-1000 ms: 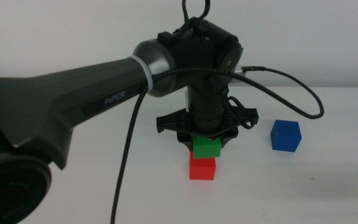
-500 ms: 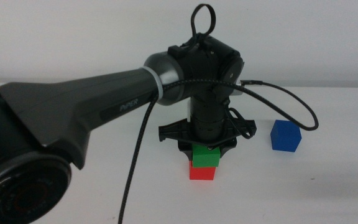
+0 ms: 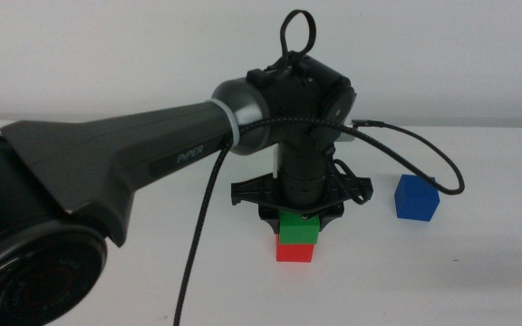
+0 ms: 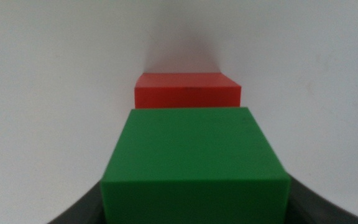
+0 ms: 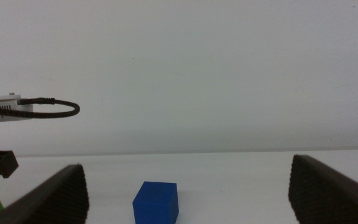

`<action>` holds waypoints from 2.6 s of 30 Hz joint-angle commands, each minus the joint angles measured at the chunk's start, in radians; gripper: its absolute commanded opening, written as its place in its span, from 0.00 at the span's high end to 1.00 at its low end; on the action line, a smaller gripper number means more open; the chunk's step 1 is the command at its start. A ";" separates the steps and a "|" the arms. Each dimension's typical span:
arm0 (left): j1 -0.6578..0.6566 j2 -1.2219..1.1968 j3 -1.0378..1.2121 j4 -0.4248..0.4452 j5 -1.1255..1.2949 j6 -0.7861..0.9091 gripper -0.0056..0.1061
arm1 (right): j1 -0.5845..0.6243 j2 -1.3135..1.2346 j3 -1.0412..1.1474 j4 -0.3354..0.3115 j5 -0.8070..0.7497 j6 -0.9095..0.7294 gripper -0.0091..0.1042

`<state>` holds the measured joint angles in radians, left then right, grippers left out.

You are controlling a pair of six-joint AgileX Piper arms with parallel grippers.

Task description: Stack red cubes first, then green, then blue cubes in a specific spot.

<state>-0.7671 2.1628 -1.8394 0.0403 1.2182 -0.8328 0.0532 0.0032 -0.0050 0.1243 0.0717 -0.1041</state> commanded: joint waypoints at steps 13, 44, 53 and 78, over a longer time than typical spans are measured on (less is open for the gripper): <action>-0.003 0.017 -0.002 0.003 -0.019 0.016 0.97 | -0.005 -0.039 0.043 -0.005 -0.010 -0.001 0.17; 0.041 -0.783 0.193 0.051 0.074 0.789 0.11 | -0.005 -0.039 0.043 -0.005 -0.010 -0.001 0.17; 0.263 -1.358 0.775 -0.164 -0.271 0.833 0.11 | -0.005 -0.039 0.043 -0.005 -0.010 -0.001 0.17; 0.308 -1.410 0.808 -0.202 -0.287 0.833 0.11 | -0.005 0.020 -0.076 0.044 -0.003 0.054 0.17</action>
<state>-0.4635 0.7540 -1.0342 -0.1634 0.9492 0.0000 0.0532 0.0093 -0.0342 0.1537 0.0593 -0.0651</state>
